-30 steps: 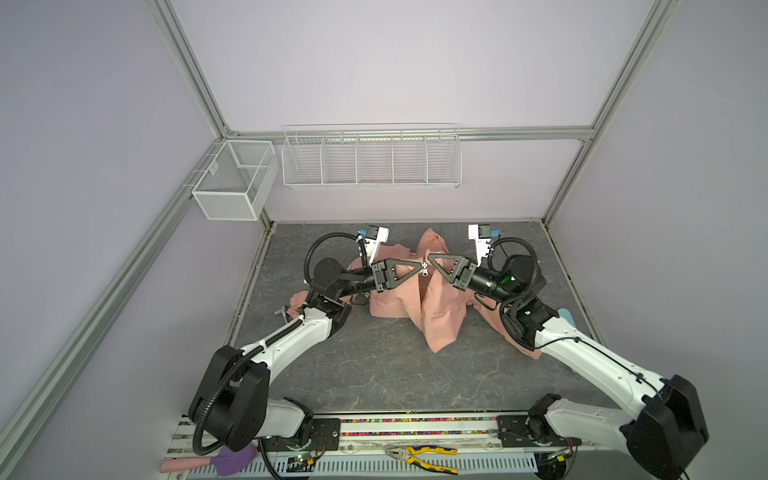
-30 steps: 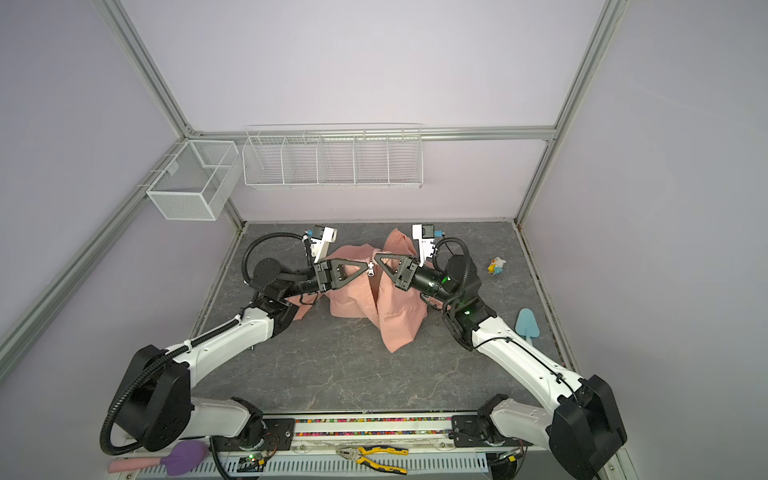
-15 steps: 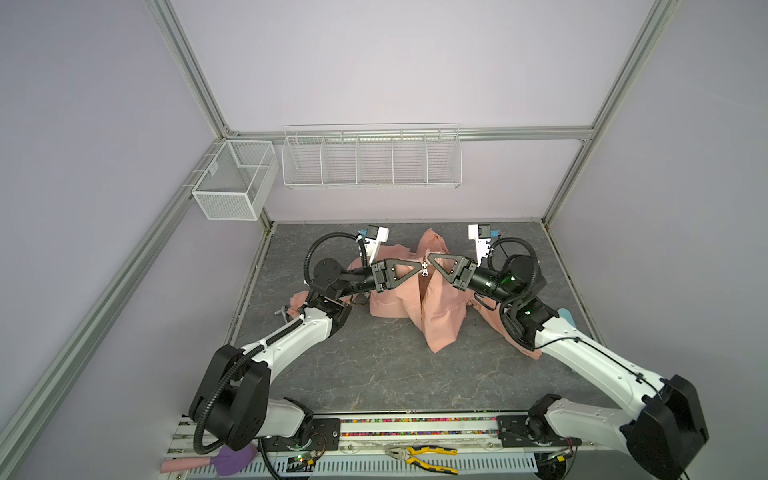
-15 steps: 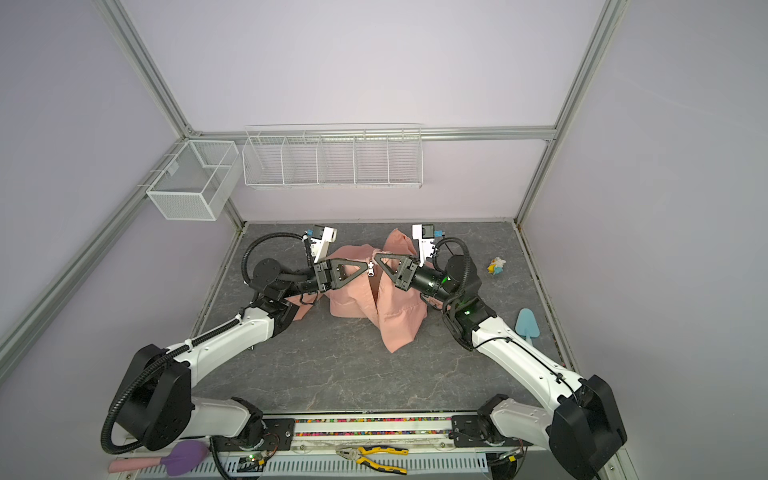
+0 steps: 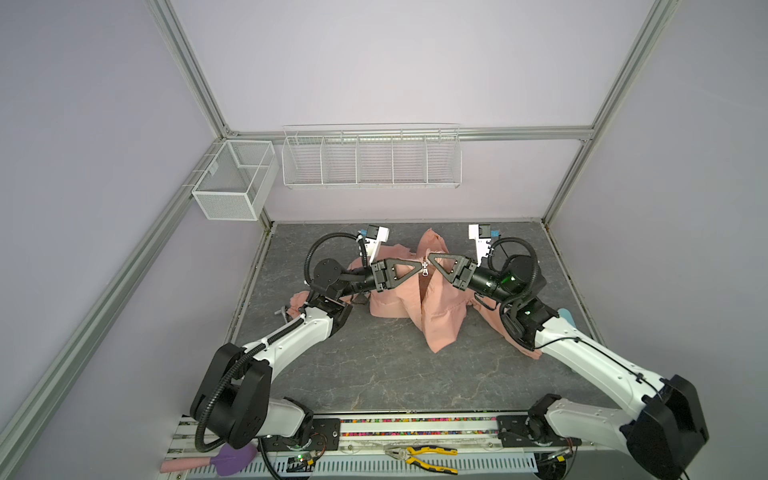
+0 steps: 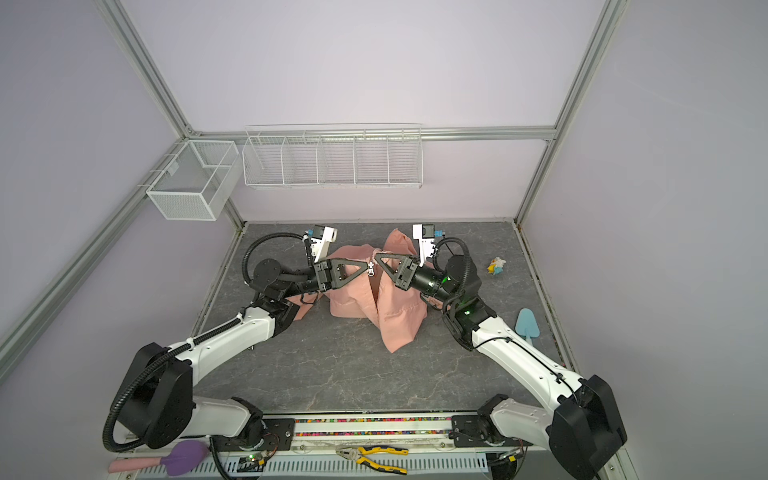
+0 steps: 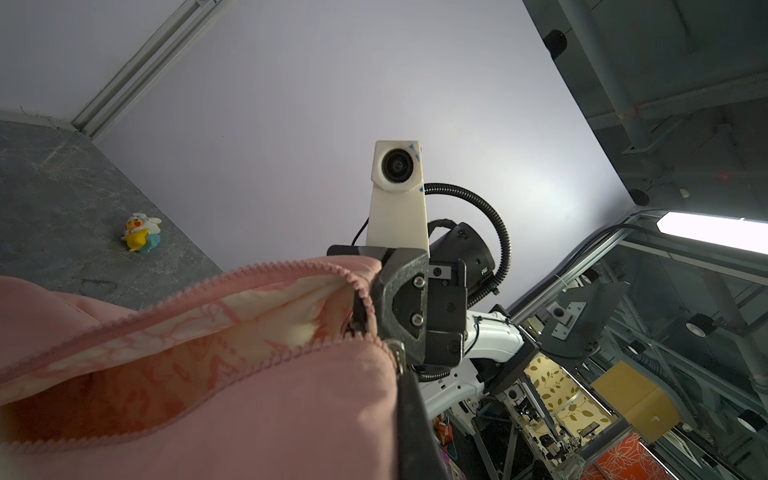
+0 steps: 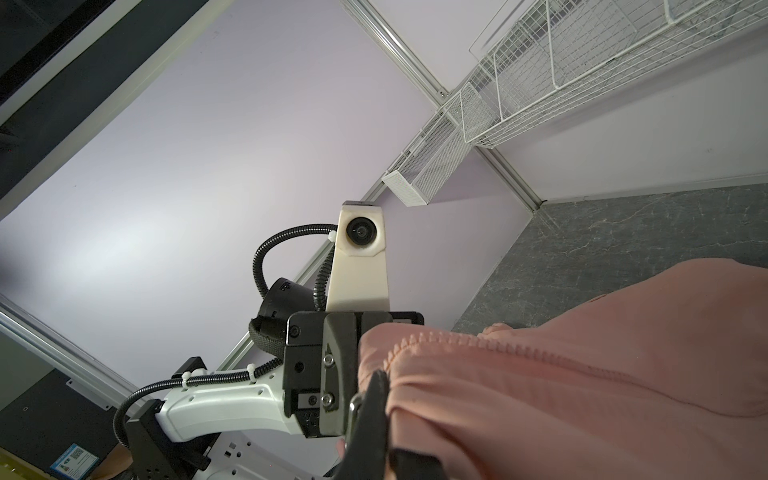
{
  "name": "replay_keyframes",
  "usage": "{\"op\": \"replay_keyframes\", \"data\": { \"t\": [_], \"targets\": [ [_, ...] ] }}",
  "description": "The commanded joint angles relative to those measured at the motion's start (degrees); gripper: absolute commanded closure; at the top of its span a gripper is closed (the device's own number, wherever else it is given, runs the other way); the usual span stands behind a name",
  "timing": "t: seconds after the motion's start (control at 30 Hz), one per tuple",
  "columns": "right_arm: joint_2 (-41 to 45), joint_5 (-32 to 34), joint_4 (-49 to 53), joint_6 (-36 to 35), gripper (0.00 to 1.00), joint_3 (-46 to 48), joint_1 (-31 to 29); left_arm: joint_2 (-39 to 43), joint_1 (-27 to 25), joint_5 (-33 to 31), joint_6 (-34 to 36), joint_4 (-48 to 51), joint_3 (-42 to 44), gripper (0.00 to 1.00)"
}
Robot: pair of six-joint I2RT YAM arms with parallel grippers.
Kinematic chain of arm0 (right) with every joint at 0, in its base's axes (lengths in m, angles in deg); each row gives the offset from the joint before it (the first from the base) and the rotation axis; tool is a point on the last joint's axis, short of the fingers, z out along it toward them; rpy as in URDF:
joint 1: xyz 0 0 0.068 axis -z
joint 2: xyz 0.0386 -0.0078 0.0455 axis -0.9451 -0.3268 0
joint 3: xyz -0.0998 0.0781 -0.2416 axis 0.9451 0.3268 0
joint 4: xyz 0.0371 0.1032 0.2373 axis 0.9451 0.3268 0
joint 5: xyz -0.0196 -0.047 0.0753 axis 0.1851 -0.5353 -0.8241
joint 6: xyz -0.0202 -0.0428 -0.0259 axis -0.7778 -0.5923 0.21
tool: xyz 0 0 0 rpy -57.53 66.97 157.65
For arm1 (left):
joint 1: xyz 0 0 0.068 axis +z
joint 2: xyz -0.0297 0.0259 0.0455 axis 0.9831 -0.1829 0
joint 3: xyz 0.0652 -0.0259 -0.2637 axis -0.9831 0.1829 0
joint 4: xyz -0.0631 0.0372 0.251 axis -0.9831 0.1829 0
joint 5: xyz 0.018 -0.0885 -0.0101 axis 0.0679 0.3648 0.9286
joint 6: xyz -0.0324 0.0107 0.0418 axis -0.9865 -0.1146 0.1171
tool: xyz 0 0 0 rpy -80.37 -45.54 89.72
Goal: Zip up the jacket
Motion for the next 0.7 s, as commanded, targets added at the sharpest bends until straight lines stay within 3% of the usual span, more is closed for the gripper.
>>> {"op": "replay_keyframes", "data": {
  "t": [0.0, 0.67],
  "targets": [
    [1.9, 0.3, -3.8, -0.6, 0.94, 0.0, -0.4, -0.4, 0.0, 1.0, -0.8, -3.4, 0.1, 1.00],
    [1.3, -0.5, -2.9, -0.9, 0.94, -0.2, -0.6, -0.7, -0.1, 1.2, -2.0, -5.0, 0.1, 1.00]
  ]
}}
